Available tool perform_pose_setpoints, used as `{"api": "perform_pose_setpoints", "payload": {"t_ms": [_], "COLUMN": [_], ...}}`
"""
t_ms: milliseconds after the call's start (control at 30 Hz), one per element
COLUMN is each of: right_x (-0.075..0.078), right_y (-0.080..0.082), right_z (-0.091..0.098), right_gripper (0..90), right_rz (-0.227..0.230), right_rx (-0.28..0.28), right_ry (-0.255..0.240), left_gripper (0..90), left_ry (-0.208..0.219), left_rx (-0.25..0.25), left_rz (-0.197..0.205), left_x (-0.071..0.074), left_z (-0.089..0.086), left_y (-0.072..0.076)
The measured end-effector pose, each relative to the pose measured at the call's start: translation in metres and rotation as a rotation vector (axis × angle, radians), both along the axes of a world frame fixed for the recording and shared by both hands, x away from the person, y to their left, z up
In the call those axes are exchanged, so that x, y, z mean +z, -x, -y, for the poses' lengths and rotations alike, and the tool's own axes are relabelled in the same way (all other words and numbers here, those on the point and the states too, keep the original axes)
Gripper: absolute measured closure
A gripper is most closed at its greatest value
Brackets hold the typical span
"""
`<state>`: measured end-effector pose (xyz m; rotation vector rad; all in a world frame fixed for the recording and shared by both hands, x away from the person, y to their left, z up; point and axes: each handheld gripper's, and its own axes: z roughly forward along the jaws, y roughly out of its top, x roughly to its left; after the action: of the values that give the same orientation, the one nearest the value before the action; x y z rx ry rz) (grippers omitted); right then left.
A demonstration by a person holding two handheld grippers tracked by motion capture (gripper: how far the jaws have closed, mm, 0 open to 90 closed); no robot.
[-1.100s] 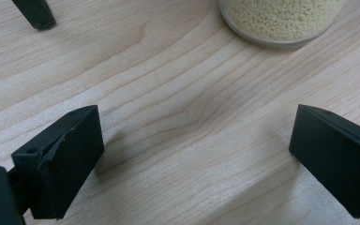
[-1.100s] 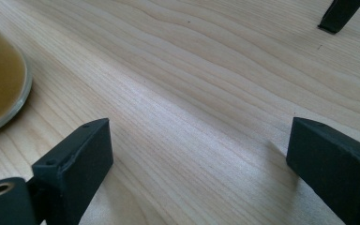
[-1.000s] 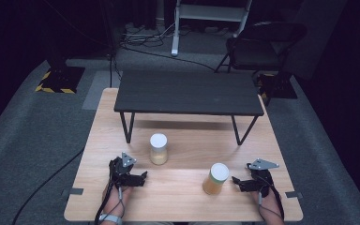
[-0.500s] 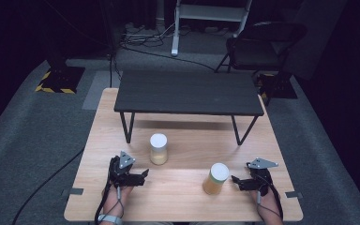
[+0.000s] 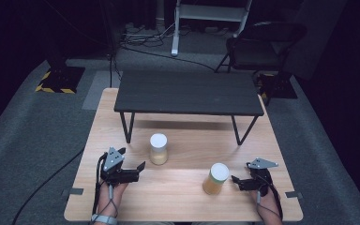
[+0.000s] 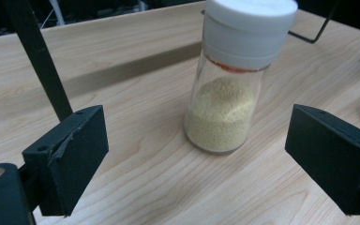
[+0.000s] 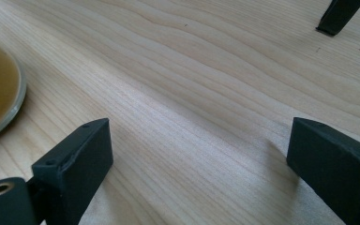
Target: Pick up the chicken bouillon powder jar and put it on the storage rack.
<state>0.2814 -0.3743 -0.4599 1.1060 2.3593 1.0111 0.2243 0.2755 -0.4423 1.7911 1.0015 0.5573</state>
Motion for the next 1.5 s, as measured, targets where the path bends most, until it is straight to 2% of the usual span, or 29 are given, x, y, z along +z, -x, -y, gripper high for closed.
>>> {"api": "perform_pose_setpoints", "payload": {"t_ms": [100,167,300,500,767,867,1167,1233,1333,1400,1467,1500], "right_x": [0.000,0.000,0.000,0.000,0.000,0.000,0.000,0.000,0.000,0.000,0.000,0.000], "right_y": [0.000,0.000,0.001,0.001,0.001,0.001,0.001,0.001,0.001,0.001,0.001,0.001], "right_z": [0.000,0.000,-0.001,-0.001,-0.001,-0.001,-0.001,-0.001,-0.001,-0.001,-0.001,-0.001], "right_gripper": [7.2,7.3,7.2,7.2,7.2,7.2,7.2,7.2,7.3,7.2,7.2,7.2], "right_rz": [0.000,-0.001,-0.001,-0.001,-0.001,-0.002,-0.001,-0.001,-0.002,-0.001,-0.002,-0.002], "right_rx": [0.000,-0.002,-0.004,-0.008,-0.008,-0.008,-0.008,-0.008,-0.008,-0.008,-0.008,-0.008], "right_ry": [0.000,0.000,0.000,-0.001,-0.001,-0.001,-0.001,-0.001,-0.001,-0.001,-0.001,-0.001], "left_gripper": [5.8,6.0,6.0,6.1,7.1,7.5,8.2,9.9,13.4,17.7,23.7,30.2], "left_ry": [0.013,0.016,-0.003,0.002,0.019,0.040,0.020,0.013,0.029,0.068,0.042,0.036], "left_rx": [-0.007,-0.022,-0.033,-0.064,-0.095,-0.110,-0.139,-0.142,-0.147,-0.161,-0.168,-0.175], "left_rz": [0.007,0.026,0.044,0.066,0.072,0.063,0.050,0.048,0.049,0.040,0.046,0.055], "left_x": [-0.001,-0.001,0.000,0.001,0.002,-0.003,-0.005,-0.006,-0.011,-0.016,-0.016,-0.018], "left_z": [0.000,0.002,0.009,0.019,0.027,0.030,0.041,0.045,0.047,0.044,0.045,0.046], "left_y": [-0.002,-0.005,-0.010,-0.023,-0.040,-0.050,-0.066,-0.068,-0.073,-0.078,-0.079,-0.079]}}
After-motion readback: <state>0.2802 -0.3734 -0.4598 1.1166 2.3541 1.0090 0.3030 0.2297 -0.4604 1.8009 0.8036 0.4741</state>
